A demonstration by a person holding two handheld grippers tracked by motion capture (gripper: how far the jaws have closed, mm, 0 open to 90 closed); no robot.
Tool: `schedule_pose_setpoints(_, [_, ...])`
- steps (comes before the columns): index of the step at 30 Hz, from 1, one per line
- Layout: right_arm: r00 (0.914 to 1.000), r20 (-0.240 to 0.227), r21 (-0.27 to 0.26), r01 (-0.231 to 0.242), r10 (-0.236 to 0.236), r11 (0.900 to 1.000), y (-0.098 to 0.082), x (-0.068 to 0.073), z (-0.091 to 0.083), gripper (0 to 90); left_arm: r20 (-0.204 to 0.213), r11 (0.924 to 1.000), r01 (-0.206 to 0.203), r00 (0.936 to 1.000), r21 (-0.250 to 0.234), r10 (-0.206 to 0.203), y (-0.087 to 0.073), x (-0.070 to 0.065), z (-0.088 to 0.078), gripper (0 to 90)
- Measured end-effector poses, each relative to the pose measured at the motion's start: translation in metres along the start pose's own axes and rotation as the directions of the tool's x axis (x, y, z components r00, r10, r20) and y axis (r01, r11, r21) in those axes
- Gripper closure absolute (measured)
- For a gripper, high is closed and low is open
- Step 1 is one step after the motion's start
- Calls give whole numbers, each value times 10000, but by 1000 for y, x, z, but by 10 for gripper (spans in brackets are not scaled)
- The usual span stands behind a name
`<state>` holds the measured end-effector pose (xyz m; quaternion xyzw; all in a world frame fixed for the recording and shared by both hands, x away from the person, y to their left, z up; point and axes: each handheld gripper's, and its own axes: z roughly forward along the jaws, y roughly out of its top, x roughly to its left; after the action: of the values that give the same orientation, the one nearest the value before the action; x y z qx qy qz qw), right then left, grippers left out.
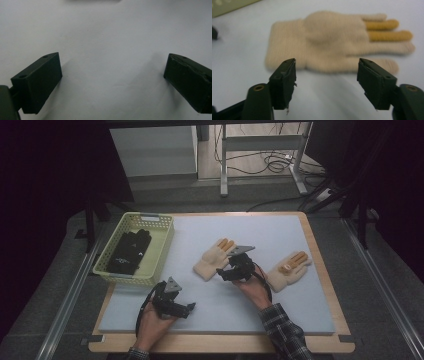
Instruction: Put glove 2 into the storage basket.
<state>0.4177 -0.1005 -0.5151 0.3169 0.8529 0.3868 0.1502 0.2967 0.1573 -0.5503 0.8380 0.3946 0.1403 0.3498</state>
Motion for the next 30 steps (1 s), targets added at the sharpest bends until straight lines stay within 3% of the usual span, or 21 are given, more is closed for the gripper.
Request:
schedule_pose_setpoints(5, [9993,246,-120,-270,273,9996,19,-5,18,238,-3,10000,-15,10000,10,15,0,0,0,17])
schedule_pose_setpoints(13, [9976,486,181,-499,490,9986,36,-4,54,186,9,10000,17,10000,-10,-17,0,0,0,17])
schedule_pose_setpoints(16, [9961,880,363,-150,118,9992,35,-4,68,204,8,10000,6,10000,-10,-6,0,0,0,17])
schedule_pose_setpoints(17, [9961,879,327,-97,68,9994,35,-4,70,272,8,10000,8,10000,-11,-8,0,0,0,17])
schedule_pose_setpoints(18, [9961,879,327,-97,68,9994,35,-4,70,272,8,10000,8,10000,-11,-8,0,0,0,17])
schedule_pose_setpoints(19, [9960,869,411,163,-198,9990,36,-1,69,422,8,10000,16,10000,-9,-16,0,0,0,17])
schedule_pose_setpoints(20, [9960,869,411,163,-198,9990,36,-1,69,422,8,10000,16,10000,-9,-16,0,0,0,17])
schedule_pose_setpoints(21, [9938,988,628,459,-519,9970,37,4,67,505,8,10000,14,10000,-7,-14,0,0,0,17])
schedule_pose_setpoints(28, [9923,578,601,1059,-1094,9926,39,8,50,540,18,10000,-26,10000,15,26,0,0,0,18])
schedule_pose_setpoints(30, [9896,205,276,1416,-1422,9895,39,10,29,537,13,10000,-61,10000,48,61,0,1,0,18])
